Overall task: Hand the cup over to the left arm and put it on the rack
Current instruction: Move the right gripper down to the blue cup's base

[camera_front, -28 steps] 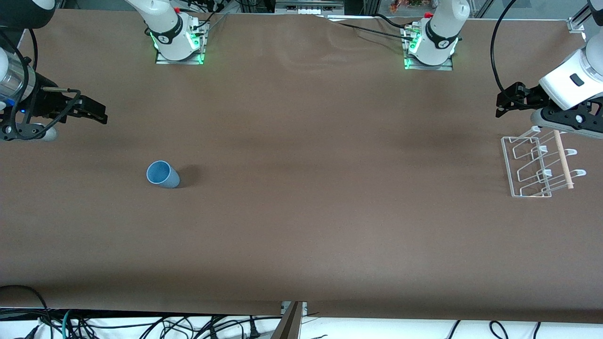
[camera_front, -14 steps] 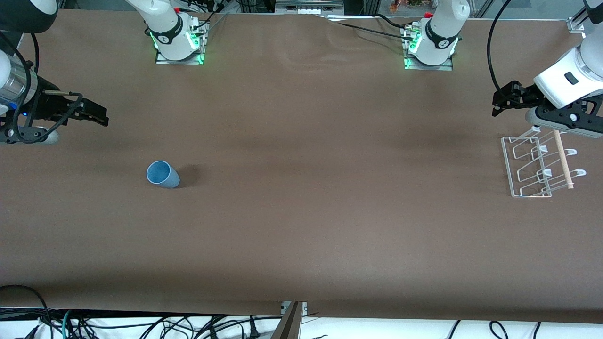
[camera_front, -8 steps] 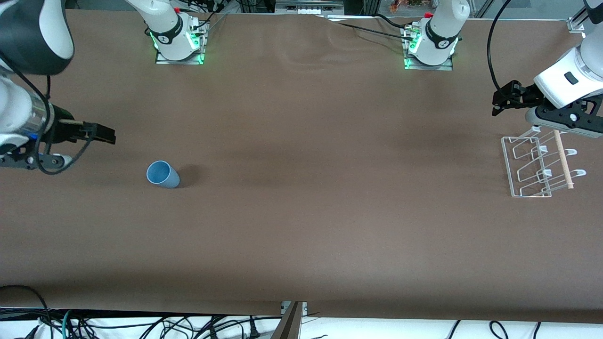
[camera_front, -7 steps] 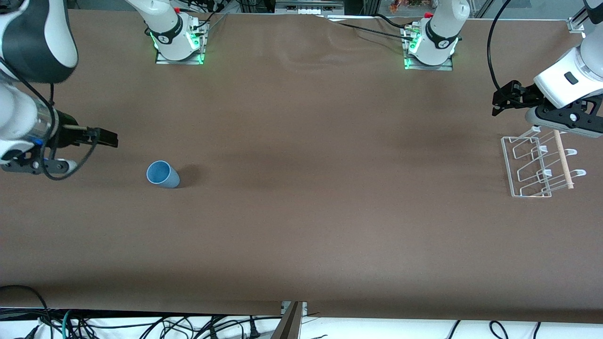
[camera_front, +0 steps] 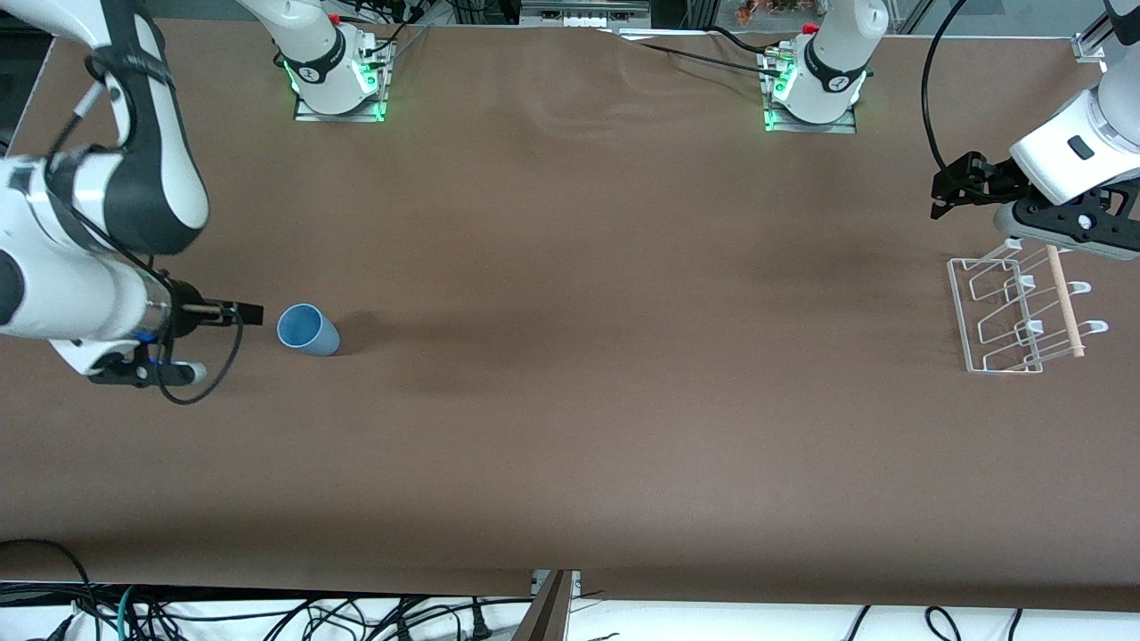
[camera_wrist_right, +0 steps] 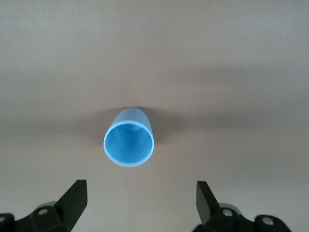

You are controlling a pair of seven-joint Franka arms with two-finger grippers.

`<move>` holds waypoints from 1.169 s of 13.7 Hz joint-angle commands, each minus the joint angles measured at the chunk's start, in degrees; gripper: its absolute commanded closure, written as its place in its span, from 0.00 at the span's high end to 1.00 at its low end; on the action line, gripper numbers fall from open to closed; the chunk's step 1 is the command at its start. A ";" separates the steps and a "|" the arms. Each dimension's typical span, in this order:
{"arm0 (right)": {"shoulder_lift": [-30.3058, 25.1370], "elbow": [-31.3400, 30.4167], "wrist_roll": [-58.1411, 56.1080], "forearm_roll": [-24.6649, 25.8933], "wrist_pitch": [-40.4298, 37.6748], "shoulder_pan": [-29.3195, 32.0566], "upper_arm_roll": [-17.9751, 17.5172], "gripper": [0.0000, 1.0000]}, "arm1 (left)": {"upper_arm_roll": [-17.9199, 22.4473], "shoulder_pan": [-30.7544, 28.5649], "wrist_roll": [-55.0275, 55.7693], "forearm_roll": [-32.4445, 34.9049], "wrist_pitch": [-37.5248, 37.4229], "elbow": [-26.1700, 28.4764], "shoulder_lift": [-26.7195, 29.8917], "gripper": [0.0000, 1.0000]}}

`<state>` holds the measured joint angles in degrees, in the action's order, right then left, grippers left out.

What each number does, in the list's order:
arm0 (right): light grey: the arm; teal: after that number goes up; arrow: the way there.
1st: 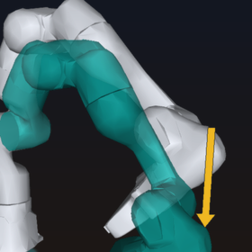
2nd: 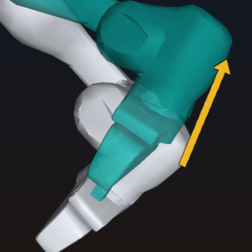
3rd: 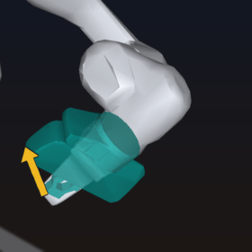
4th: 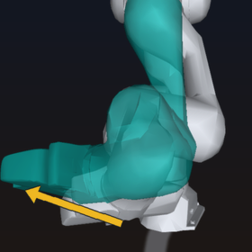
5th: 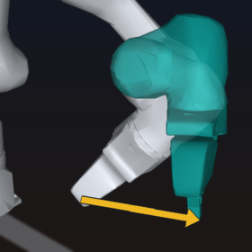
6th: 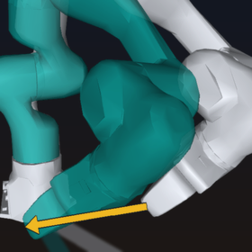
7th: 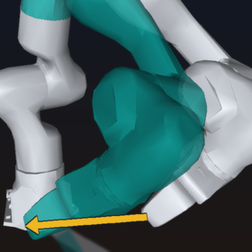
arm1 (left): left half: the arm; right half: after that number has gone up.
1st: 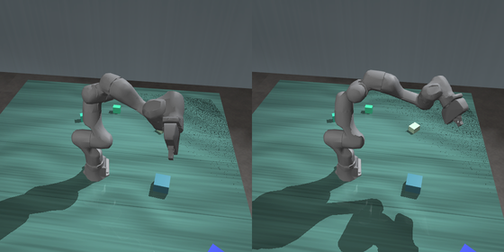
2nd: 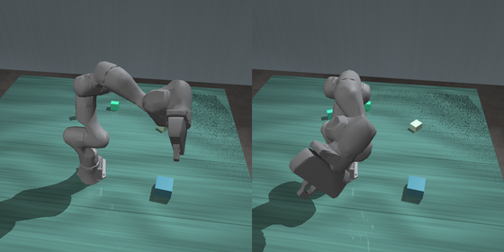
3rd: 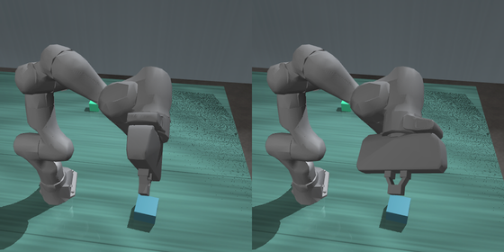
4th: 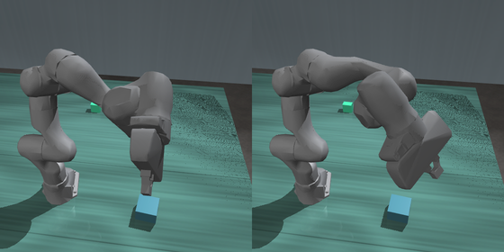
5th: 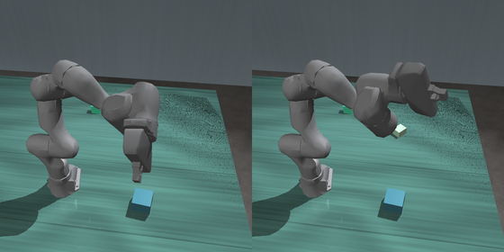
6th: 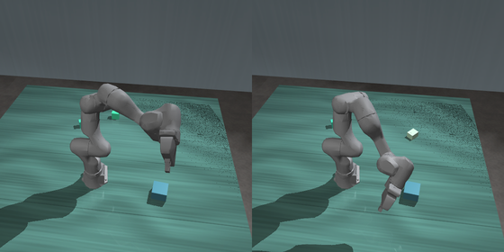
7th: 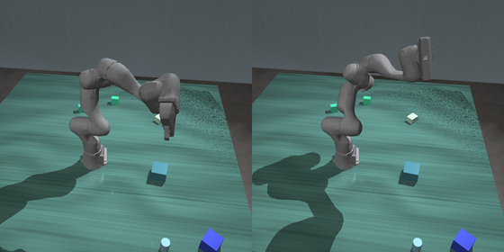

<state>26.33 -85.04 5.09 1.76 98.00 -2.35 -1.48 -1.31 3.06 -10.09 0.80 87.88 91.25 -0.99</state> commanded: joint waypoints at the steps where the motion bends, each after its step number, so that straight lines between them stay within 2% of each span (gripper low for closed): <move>1: 1.18 -3.87 -1.22 0.61 6.12 0.07 -0.37 1.00 | -0.10 -0.16 0.51 -0.27 -1.14 -1.25 -0.25 1.00; 4: 2.23 -7.75 -3.40 0.61 11.93 0.33 -0.37 1.00 | -0.10 -0.25 0.51 -0.27 -1.49 -1.25 -0.24 1.00; 6: 2.06 -12.49 -5.44 0.61 16.85 0.85 -0.37 1.00 | -0.10 -0.25 0.42 -0.27 -1.40 -1.25 -0.25 1.00; 14: 2.23 -16.03 -7.38 0.44 19.24 1.82 -0.02 1.00 | -0.10 0.01 0.51 -0.36 -1.66 -1.16 -0.24 1.00; 15: 2.23 -16.12 -7.38 0.26 19.59 2.00 -0.02 0.98 | -0.10 0.01 0.51 -0.36 -1.58 -1.16 -0.24 1.00; 16: 2.58 -16.38 -7.38 0.17 19.94 2.08 -0.02 0.87 | -0.10 0.01 0.51 -0.36 -1.66 -1.16 -0.24 1.00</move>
<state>29.78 -99.59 -1.17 1.82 116.44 -0.98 -1.21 -1.32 3.04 -10.09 0.80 87.44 91.25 -0.99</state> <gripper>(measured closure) 0.022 0.000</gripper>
